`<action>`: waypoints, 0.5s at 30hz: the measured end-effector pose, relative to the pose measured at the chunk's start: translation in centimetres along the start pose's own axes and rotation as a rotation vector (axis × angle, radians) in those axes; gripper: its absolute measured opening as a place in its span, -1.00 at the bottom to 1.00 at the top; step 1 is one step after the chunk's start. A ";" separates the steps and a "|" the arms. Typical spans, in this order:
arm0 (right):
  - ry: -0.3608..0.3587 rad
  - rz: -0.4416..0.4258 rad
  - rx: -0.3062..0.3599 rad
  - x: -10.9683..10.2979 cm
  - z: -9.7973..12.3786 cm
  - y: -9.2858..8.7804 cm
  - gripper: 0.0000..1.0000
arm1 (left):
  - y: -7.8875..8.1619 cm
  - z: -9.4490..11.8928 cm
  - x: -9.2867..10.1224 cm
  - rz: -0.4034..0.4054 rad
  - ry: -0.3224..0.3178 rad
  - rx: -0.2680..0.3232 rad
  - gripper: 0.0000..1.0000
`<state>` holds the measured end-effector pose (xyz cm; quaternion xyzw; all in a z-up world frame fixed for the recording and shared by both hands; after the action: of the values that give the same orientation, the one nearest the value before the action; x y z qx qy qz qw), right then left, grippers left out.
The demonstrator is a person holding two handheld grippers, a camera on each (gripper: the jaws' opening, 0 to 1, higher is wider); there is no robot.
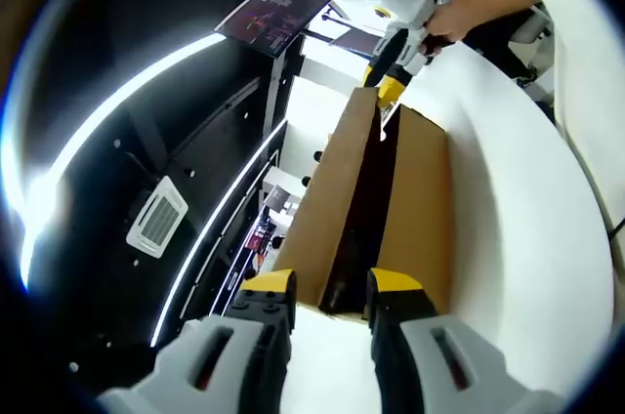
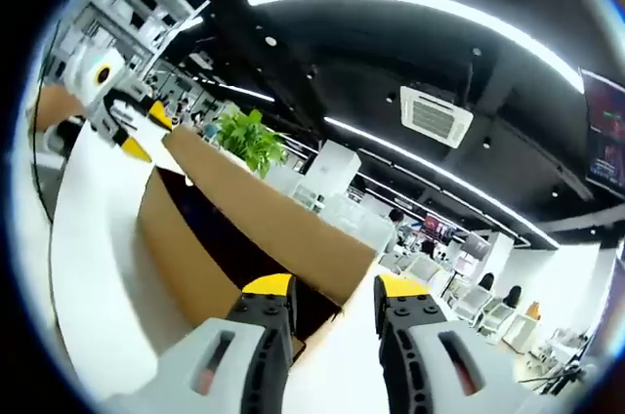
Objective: Operate the shoe box by opening the lid, removing the specified soft item, and placing it in the target area until the item is outside and the box remains undamaged.
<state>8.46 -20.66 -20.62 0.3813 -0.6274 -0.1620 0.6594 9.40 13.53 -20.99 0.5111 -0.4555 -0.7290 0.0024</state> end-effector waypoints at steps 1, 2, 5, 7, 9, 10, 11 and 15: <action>-0.002 -0.017 0.001 0.1 0.0 0.1 -0.39 | 0.0 0.0 0.1 0.014 -0.009 0.001 -0.41; -0.001 -0.022 0.001 0.1 -0.1 0.1 -0.40 | 0.0 -0.1 0.2 0.036 -0.014 0.004 -0.39; 0.001 -0.043 0.007 0.1 -0.1 0.2 -0.45 | 0.1 -0.1 -0.1 0.088 -0.011 0.021 -0.38; -0.009 -0.047 0.014 0.1 -0.2 0.4 -0.47 | 0.2 0.1 -0.1 0.103 -0.022 0.026 -0.38; -0.015 -0.045 0.017 0.2 -0.4 0.6 -0.48 | 0.3 0.0 0.1 0.103 -0.031 0.027 -0.38; -0.018 -0.050 0.016 0.4 -0.5 0.7 -0.48 | 0.3 0.0 0.2 0.098 -0.033 0.028 -0.38; -0.022 -0.056 0.018 0.5 -0.6 0.8 -0.48 | 0.3 0.0 0.2 0.096 -0.035 0.027 -0.39; -0.030 -0.080 0.026 0.8 -0.8 0.9 -0.48 | 0.2 -0.1 0.3 0.112 -0.057 0.017 -0.39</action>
<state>9.13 -20.35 -19.35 0.4122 -0.6236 -0.1857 0.6378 9.25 13.23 -21.06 0.4638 -0.4895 -0.7380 0.0262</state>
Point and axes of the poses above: the point that each gripper's makers call its tool centre point, and the gripper's own axes: z roughly backward along the fingers, x roughly to its right, y roughly out of its top, the point moved 9 cm from there along z, roughly backward along the fingers, and after that the axes turned 15 degrees about z, right-handed, at the moved point
